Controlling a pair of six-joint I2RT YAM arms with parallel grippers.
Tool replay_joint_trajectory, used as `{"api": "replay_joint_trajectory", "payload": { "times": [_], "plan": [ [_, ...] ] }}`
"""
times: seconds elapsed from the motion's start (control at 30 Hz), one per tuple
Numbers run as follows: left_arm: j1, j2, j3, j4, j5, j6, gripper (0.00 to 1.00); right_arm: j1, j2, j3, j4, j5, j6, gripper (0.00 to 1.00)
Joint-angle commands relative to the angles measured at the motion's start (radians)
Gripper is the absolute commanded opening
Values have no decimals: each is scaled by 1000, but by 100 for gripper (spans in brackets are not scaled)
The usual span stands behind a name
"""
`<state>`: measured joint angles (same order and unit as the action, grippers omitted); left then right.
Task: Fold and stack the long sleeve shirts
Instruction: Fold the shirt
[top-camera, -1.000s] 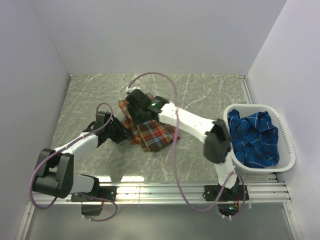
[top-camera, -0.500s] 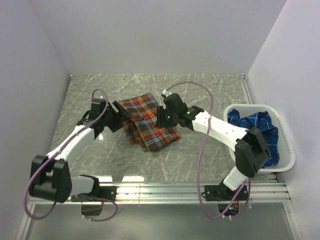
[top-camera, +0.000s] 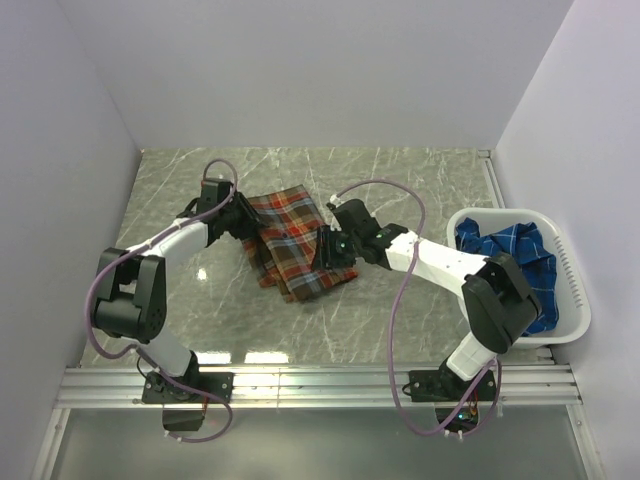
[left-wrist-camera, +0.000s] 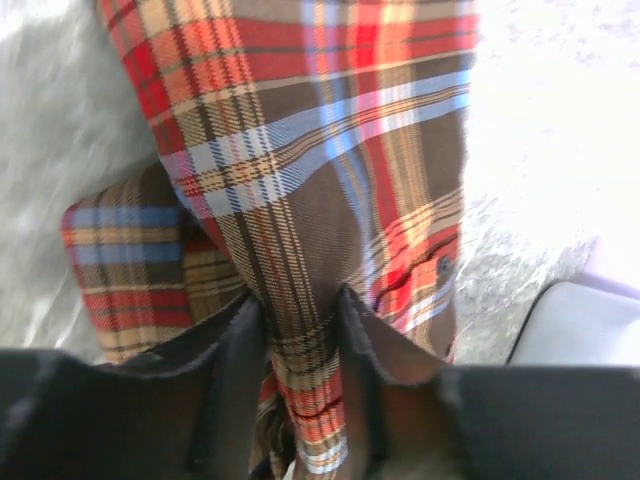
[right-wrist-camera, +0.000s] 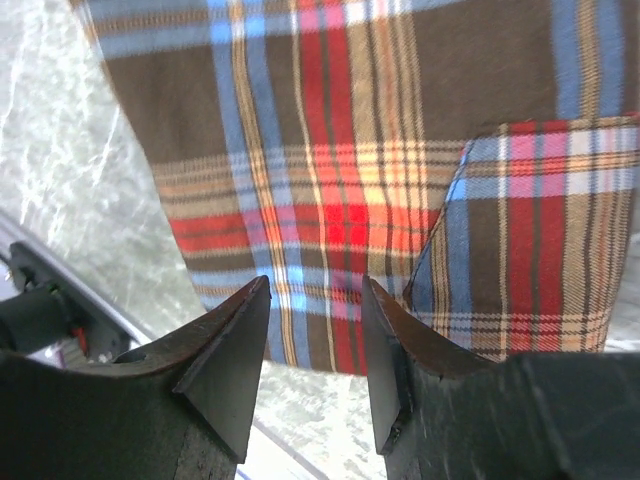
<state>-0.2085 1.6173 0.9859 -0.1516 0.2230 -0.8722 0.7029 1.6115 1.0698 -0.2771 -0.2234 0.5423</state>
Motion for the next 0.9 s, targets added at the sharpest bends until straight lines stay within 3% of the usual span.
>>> {"api": "replay_joint_trajectory", "payload": {
  "times": [0.0,0.13,0.5,0.6,0.63,0.73,0.87],
  "plan": [
    [1,-19,77,92,-8,111,35,-2,13,-25,36,-68,7,49],
    [1,-13,83,70,-45,167,27,-2,34,-27,29,-91,2,49],
    [1,55,54,110,-42,219,36,26,30,59,76,-241,-39,47],
    [1,59,68,93,-54,216,51,27,25,79,136,-275,-1,46],
    [1,61,74,83,-62,213,62,27,37,91,144,-284,7,46],
    [3,55,80,54,-117,197,81,27,86,116,161,-329,41,46],
    [12,67,94,53,-139,188,82,32,168,111,210,-425,100,45]
  ]
}}
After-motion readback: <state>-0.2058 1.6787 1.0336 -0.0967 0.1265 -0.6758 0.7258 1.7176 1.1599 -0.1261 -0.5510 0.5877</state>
